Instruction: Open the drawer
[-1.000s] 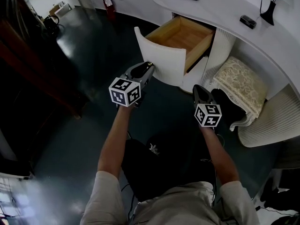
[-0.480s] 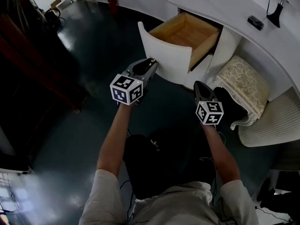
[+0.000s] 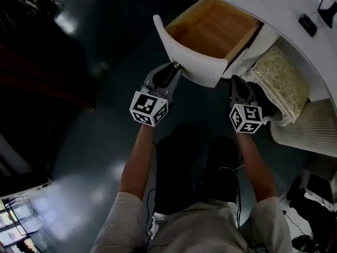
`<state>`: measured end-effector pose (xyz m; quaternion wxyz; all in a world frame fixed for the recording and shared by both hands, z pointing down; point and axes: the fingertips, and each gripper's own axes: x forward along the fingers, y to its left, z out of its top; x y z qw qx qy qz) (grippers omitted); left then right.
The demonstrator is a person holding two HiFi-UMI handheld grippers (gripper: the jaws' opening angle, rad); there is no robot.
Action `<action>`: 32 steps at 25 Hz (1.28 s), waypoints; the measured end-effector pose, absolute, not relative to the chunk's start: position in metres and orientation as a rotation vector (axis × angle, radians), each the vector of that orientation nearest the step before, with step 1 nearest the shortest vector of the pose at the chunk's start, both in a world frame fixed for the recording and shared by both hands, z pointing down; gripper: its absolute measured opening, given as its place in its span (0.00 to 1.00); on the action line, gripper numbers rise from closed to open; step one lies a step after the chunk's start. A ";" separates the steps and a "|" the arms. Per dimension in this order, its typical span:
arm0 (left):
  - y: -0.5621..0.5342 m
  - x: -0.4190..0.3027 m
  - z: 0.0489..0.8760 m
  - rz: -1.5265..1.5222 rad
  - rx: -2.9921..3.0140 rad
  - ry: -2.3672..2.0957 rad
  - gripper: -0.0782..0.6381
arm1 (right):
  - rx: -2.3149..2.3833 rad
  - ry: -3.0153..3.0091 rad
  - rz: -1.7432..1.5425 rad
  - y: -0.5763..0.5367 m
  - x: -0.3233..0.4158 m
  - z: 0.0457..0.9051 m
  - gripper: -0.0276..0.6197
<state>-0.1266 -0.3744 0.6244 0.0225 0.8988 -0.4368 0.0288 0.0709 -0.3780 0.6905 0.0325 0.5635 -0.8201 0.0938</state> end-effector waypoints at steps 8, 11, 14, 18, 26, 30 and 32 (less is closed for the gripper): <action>-0.380 -0.124 0.629 0.544 2.588 -1.292 0.26 | 1.615 -2.430 0.352 -0.370 0.057 0.599 0.07; -0.382 -0.126 0.631 0.713 2.482 -1.314 0.26 | 1.625 -2.383 0.417 -0.363 0.061 0.569 0.07; -0.374 -0.129 0.618 0.834 2.393 -1.323 0.26 | 1.633 -2.341 0.479 -0.349 0.062 0.540 0.07; -0.347 -0.133 0.575 0.855 2.356 -1.332 0.18 | 1.593 -2.302 0.509 -0.327 0.063 0.500 0.07; -0.293 -0.102 0.449 0.768 2.338 -1.395 0.18 | 1.582 -2.283 0.528 -0.289 0.058 0.401 0.07; -0.264 -0.088 0.399 0.707 2.315 -1.412 0.18 | 1.572 -2.260 0.567 -0.262 0.059 0.365 0.07; -0.249 -0.082 0.373 0.669 2.316 -1.419 0.18 | 1.583 -2.253 0.577 -0.247 0.059 0.348 0.07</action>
